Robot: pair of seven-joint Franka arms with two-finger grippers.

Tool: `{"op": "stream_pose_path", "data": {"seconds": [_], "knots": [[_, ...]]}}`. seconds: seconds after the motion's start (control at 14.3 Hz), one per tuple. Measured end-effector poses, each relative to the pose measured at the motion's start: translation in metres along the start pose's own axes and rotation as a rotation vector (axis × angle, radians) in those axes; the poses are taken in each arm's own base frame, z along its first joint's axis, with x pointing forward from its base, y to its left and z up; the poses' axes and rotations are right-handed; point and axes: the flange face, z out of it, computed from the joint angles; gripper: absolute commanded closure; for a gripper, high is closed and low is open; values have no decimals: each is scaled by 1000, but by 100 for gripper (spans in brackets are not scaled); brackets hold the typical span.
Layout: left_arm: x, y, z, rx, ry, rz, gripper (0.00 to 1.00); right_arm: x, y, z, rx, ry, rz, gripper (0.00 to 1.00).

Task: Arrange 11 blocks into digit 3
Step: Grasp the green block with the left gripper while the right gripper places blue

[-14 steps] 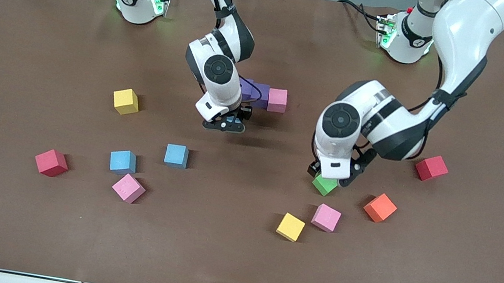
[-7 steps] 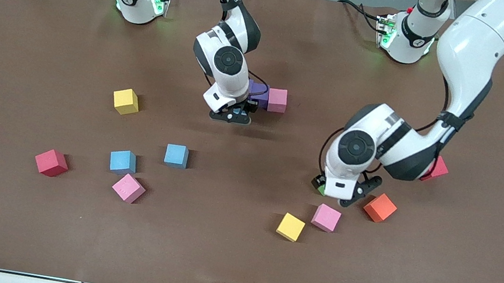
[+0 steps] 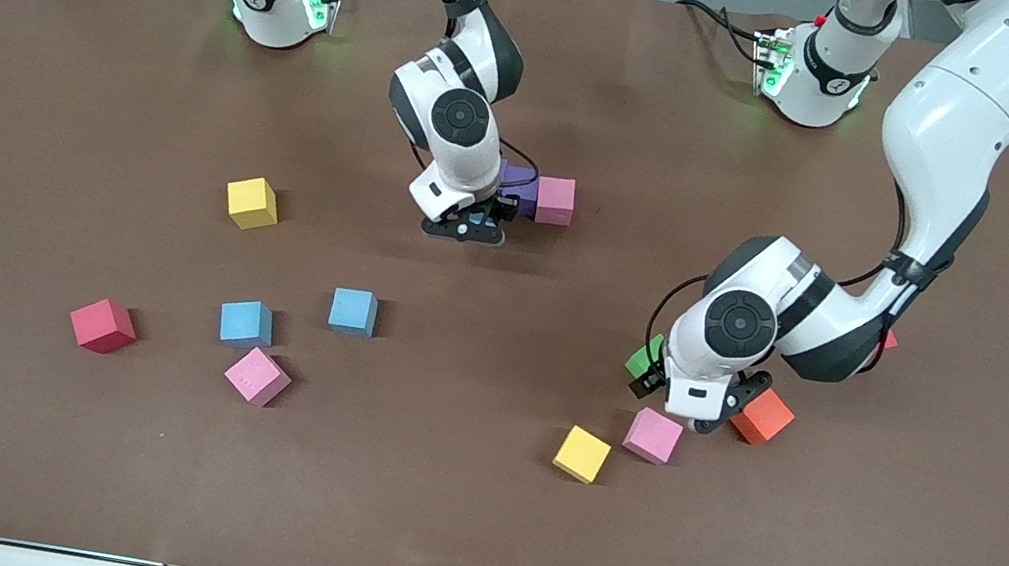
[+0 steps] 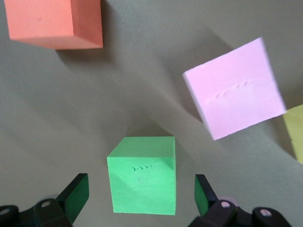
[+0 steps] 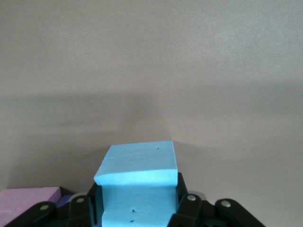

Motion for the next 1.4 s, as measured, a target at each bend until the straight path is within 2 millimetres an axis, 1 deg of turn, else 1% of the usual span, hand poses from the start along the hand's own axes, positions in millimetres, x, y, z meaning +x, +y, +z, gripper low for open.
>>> {"op": "stream_pose_path", "data": {"seconds": [0.14,0.28,0.35,0.42,0.49,0.63,0.77,0.84,0.98,1.05,1.12,1.19,1.26,1.33,1.4], "knots": [[-3,-2,8,2,-5,-8,2,0,0,0,0,0,0,66],[-1,-5,13,1,-4,-17,2,0,0,0,0,-1,0,57],[1,-5,16,-6,-3,-19,2,-1,0,0,0,-1,0,49],[1,-5,18,-12,-3,-23,2,-1,0,0,0,-1,0,31],[1,-6,20,-19,-3,-31,3,-1,0,0,0,-1,0,0],[2,-6,27,-24,-8,-43,7,-3,0,2,-3,-6,0,0],[3,-6,32,-25,-13,-45,21,-3,-1,1,1,-6,1,0],[3,-5,33,-27,-15,-45,27,-1,-2,-2,6,-3,2,0],[2,-5,35,-31,-17,-45,45,5,-3,-18,4,-13,11,0],[2,-4,35,-33,-17,-46,60,11,-2,-30,-1,-26,19,0],[2,-4,34,-35,-16,-46,70,22,1,-45,-3,-35,33,0],[3,-4,34,-37,-16,-47,75,35,8,-60,1,-38,43,0],[3,-3,33,-42,-15,-50,78,50,19,-71,7,-36,37,0],[5,-2,30,-48,-13,-54,78,67,34,-78,12,-32,19,0],[7,0,26,-57,-11,-67,78,82,52,-80,9,-26,2,0]]}}
